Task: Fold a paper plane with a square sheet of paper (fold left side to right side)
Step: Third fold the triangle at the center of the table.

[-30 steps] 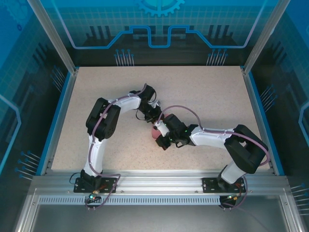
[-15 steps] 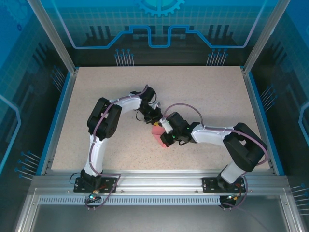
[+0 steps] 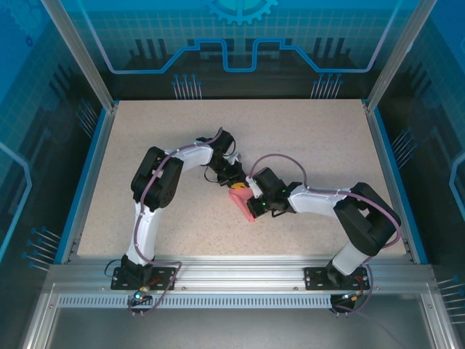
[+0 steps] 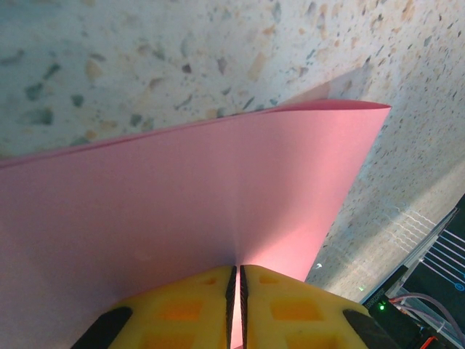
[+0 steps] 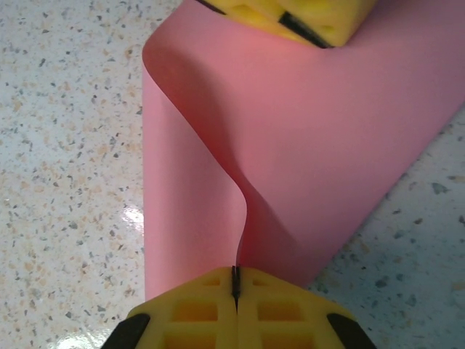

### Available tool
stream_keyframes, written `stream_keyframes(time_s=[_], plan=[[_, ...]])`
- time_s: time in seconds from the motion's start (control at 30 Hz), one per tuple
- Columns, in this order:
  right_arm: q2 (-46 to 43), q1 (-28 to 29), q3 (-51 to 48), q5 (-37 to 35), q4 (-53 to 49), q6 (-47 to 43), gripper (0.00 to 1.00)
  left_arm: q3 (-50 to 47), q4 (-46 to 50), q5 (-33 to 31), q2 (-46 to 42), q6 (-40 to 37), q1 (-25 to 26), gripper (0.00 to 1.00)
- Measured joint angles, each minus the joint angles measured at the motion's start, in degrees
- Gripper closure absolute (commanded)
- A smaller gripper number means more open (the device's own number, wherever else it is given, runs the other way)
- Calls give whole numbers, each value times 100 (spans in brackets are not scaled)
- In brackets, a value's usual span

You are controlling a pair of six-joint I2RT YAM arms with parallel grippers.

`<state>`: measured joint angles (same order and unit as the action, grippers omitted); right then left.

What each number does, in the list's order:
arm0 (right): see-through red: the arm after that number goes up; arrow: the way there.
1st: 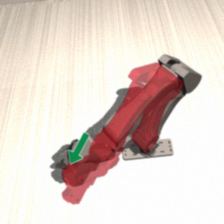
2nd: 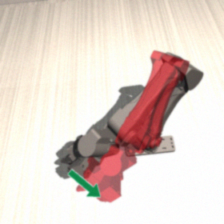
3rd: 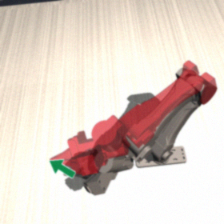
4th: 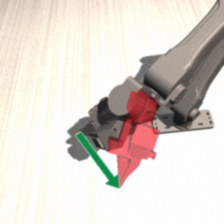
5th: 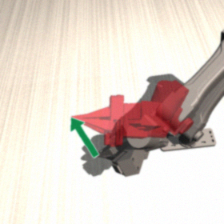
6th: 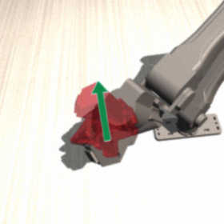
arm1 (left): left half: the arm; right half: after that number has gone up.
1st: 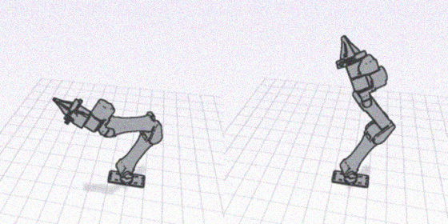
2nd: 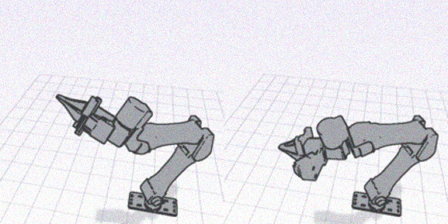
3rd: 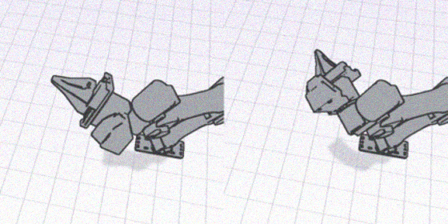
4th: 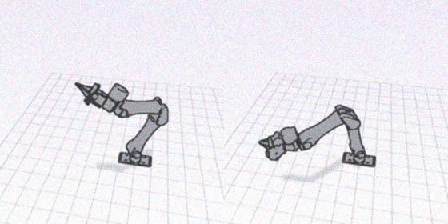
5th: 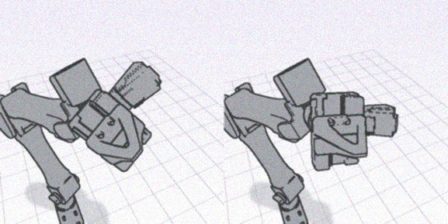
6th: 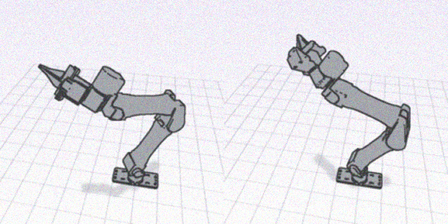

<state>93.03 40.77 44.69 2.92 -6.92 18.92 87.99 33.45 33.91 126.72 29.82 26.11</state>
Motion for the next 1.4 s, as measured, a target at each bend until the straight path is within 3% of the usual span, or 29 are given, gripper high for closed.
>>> stream_keyframes(time_s=[1.4], plan=[[118, -107, 105, -297, -13, 236, 100, -37, -42, 2, -2, 2, 0, 86]])
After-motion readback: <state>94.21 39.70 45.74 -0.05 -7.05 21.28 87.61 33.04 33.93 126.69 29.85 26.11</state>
